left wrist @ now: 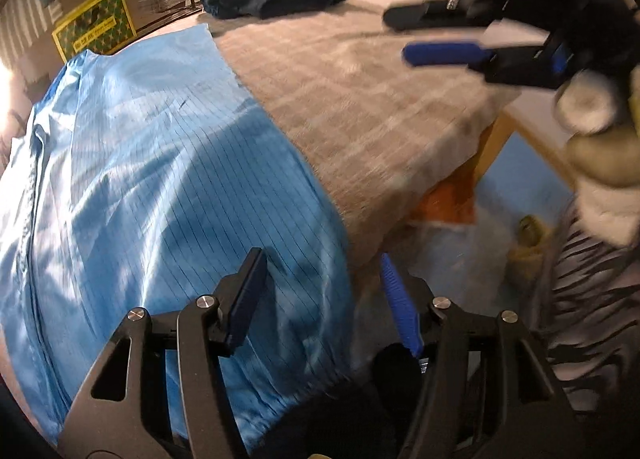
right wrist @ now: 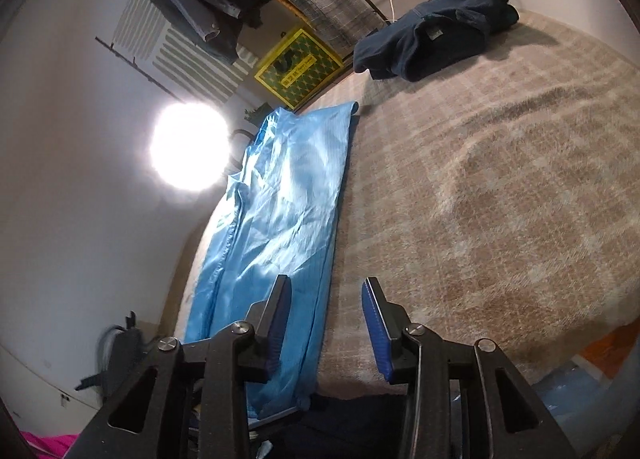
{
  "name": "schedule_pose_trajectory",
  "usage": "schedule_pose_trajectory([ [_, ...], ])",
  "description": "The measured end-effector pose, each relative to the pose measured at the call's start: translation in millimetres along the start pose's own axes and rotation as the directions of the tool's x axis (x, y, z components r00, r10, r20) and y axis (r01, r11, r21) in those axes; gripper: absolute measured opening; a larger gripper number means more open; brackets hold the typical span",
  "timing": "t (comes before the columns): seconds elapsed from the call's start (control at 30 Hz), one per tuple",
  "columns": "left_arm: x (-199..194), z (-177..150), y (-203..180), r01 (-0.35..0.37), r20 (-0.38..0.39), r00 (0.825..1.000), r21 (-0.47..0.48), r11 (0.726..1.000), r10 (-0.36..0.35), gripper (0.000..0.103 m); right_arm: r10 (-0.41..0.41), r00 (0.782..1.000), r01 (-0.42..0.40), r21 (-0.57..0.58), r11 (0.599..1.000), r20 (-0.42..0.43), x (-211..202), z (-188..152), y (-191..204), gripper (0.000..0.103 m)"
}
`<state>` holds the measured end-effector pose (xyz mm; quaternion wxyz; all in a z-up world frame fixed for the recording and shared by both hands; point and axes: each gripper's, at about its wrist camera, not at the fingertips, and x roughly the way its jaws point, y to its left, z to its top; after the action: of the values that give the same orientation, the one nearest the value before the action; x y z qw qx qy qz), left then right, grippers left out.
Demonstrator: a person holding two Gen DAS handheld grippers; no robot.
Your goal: Fold large clothes
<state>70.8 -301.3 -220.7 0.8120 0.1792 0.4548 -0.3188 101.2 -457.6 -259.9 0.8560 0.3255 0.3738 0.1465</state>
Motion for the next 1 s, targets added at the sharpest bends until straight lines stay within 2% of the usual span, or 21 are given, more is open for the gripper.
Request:
schedule_pose_trajectory([
  [0.13,9,-4,-5,-0.065,0.032,0.997,0.055,0.996,0.063,0.059,0.014,1.000,-0.014,-0.006,1.000,-0.003,1,2,2,0.039],
  [0.2,10,-7,-3,-0.081,0.061,0.995,0.057,0.995,0.077,0.048,0.026,1.000,-0.026,-0.014,1.000,-0.006,4,7,4,0.039],
  [0.23,8,-6,-1,-0.074,0.066,0.995,0.047,0.996,0.071,0.036,0.028,1.000,-0.028,-0.022,0.999,-0.006,6,11,7,0.039],
  [0.27,6,-5,6,-0.015,0.068,0.998,0.015,1.000,0.014,0.018,0.029,1.000,-0.030,-0.034,0.999,-0.004,8,17,9,0.039],
  [0.3,4,-3,12,0.021,0.067,0.998,-0.011,1.000,-0.020,0.010,0.034,0.999,-0.035,-0.042,0.999,-0.004,11,24,10,0.040],
  [0.43,-6,0,26,0.104,0.078,0.992,-0.086,0.991,-0.097,0.004,0.080,0.997,-0.081,-0.044,0.996,-0.011,32,53,16,0.044],
  [0.57,-27,2,52,0.233,0.141,0.969,-0.236,0.943,-0.204,0.003,0.077,0.997,-0.079,-0.065,0.995,-0.020,71,78,24,0.058],
  [0.67,-43,4,66,0.280,0.191,0.954,-0.286,0.917,-0.232,0.002,0.061,0.997,-0.062,-0.026,0.998,-0.037,107,92,16,0.058],
  [0.83,-53,4,79,0.327,0.228,0.938,-0.319,0.889,-0.263,0.002,0.037,0.997,-0.033,0.047,0.998,-0.070,159,112,2,0.057],
  [0.9,-56,3,84,0.346,0.240,0.931,-0.340,0.875,-0.275,0.002,0.008,0.998,-0.004,0.071,0.997,-0.064,175,123,-3,0.056],
  [1.0,-59,0,93,0.370,0.256,0.922,-0.365,0.854,-0.291,0.002,0.009,0.999,-0.003,0.122,0.993,-0.051,197,142,-11,0.056],
])
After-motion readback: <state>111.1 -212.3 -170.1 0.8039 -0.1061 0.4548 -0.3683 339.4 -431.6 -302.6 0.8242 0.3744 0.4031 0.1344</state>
